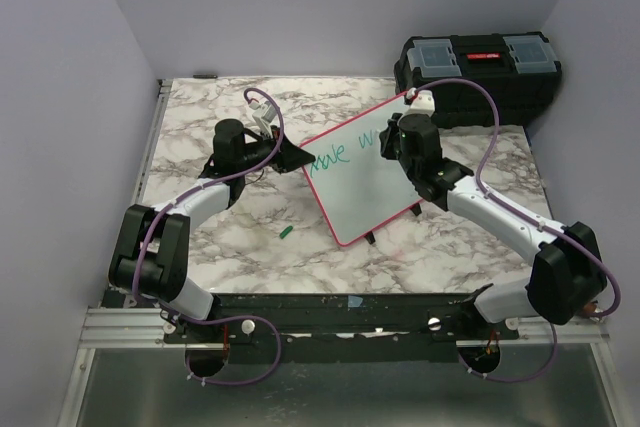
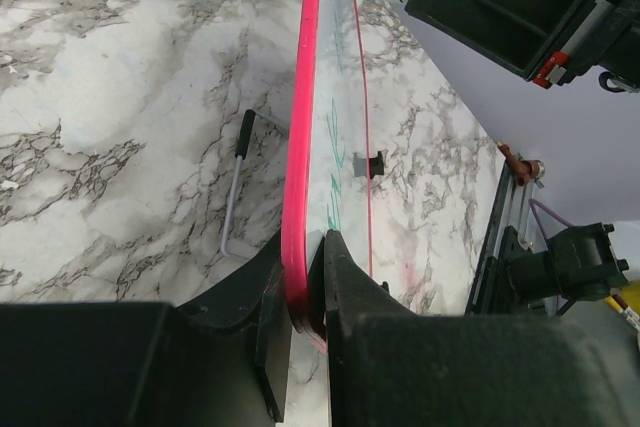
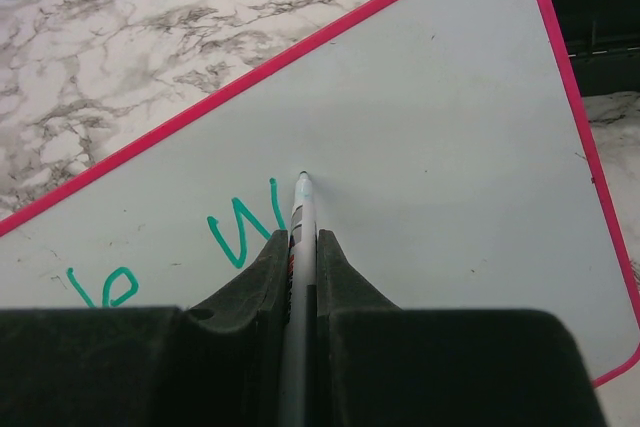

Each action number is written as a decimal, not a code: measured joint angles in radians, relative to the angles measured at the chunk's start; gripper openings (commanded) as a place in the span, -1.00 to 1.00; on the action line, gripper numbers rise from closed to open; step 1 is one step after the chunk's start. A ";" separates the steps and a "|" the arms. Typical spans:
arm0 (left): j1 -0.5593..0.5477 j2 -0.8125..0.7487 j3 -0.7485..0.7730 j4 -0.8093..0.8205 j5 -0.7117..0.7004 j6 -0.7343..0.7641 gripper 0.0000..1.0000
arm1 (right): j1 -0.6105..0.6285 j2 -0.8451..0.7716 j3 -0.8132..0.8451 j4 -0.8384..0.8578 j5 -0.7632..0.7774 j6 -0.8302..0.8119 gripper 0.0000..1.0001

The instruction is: Write a sentence on the whiteboard

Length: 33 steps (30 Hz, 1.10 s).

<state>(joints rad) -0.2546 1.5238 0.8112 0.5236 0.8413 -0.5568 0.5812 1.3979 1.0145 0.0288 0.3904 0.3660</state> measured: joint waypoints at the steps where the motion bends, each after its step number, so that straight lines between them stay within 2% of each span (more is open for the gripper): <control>1: 0.000 0.000 0.000 0.000 0.000 0.000 -1.00 | 0.000 0.001 0.000 0.002 0.000 0.000 -0.99; 16: 0.000 0.000 0.000 -0.003 -0.002 0.000 -1.00 | 0.000 0.002 -0.005 0.011 -0.010 0.001 -0.99; 24: 0.000 0.000 0.000 -0.003 -0.001 0.000 -1.00 | 0.000 -0.056 -0.088 0.013 -0.038 0.022 -0.99; 33: -0.001 -0.008 0.000 -0.002 0.001 0.005 -1.00 | 0.000 -0.086 -0.094 -0.030 -0.049 0.027 -0.99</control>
<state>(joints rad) -0.2558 1.5162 0.8112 0.5217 0.8421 -0.5514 0.5812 1.3121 0.9207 -0.0013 0.3416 0.3931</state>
